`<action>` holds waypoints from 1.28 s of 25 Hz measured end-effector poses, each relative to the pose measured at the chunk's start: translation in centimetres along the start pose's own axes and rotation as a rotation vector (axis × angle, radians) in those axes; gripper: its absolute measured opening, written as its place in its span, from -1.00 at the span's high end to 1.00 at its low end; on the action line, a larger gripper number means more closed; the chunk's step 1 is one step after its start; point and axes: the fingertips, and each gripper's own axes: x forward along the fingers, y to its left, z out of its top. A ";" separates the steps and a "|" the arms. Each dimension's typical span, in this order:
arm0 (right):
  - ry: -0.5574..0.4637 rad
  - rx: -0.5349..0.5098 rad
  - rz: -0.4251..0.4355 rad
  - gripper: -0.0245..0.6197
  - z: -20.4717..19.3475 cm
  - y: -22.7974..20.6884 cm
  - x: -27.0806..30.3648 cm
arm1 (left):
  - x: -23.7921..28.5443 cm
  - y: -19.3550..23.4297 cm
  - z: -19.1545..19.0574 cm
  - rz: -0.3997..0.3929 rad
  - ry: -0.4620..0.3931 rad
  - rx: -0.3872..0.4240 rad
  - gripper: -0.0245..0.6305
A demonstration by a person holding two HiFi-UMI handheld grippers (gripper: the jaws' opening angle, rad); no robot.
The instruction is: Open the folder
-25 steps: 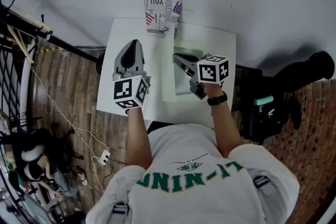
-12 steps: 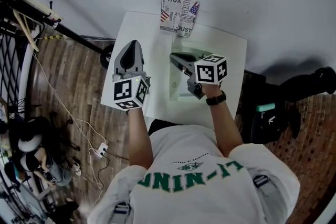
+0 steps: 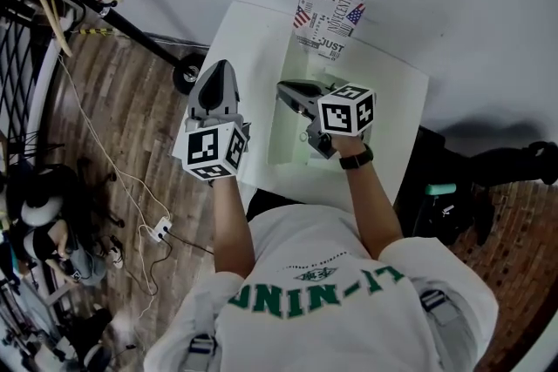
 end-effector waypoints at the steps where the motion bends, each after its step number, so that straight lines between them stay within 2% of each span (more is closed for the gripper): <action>1: 0.007 -0.001 0.004 0.87 -0.1 0.0 0.6 | -0.1 0.5 -0.2 0.006 0.004 0.003 0.88; 16: 0.087 0.049 0.031 0.87 -2.9 -1.2 9.5 | 0.4 5.6 -4.4 0.045 0.087 -0.041 0.88; 32: 0.239 0.075 -0.025 0.87 -8.5 -5.4 16.8 | 0.1 10.3 -9.6 0.125 0.165 -0.101 0.88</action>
